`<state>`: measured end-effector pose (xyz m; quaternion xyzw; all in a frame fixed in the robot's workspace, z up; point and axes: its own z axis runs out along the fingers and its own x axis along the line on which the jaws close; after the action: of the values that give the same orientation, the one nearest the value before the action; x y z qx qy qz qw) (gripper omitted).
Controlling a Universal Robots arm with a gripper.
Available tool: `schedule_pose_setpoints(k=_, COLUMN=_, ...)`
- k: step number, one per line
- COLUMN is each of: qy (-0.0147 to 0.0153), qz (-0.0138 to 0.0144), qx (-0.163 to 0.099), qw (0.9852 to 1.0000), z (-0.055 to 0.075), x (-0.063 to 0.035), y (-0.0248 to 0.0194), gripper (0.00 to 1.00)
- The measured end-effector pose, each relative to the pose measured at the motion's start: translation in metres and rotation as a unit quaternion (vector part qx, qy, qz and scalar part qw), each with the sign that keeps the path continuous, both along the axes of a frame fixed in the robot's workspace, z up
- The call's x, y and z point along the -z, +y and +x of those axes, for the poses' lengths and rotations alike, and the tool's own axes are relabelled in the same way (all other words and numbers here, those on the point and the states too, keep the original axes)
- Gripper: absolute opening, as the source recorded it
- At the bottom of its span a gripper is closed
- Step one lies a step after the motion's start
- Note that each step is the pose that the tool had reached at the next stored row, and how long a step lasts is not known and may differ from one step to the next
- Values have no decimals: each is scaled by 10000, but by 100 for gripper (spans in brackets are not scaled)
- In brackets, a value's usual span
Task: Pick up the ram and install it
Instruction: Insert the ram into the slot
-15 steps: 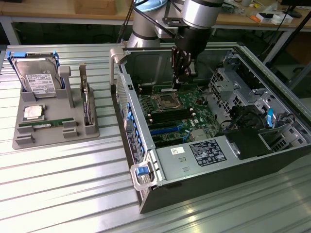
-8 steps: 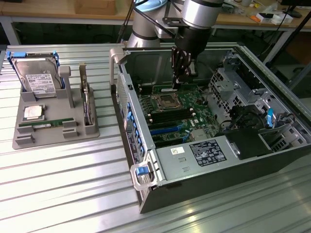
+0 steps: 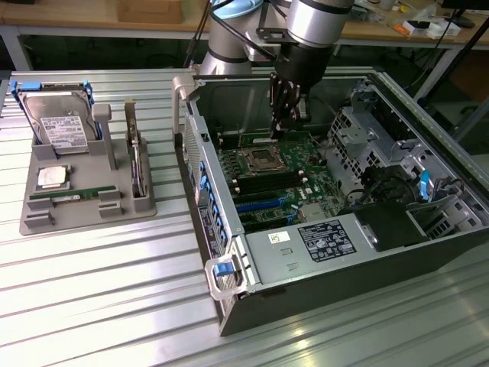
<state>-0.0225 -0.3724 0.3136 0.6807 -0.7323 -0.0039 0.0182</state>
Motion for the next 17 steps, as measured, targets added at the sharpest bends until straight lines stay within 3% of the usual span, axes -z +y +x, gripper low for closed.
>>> schedule_pose_setpoints(k=6, qy=0, qz=3, qx=-1, qw=10000, z=0, x=0, y=-20, gripper=13)
schedule_pose_setpoints(k=10, qy=0, qz=39, qx=0, qw=10000, z=0, x=0, y=-66, gripper=13)
schedule_pose_setpoints(k=13, qy=0, qz=92, qx=0, qw=10000, z=0, x=-1, y=-109, gripper=13)
schedule_pose_setpoints(k=17, qy=0, qz=193, qx=0, qw=9998, z=0, x=-4, y=-164, gripper=13)
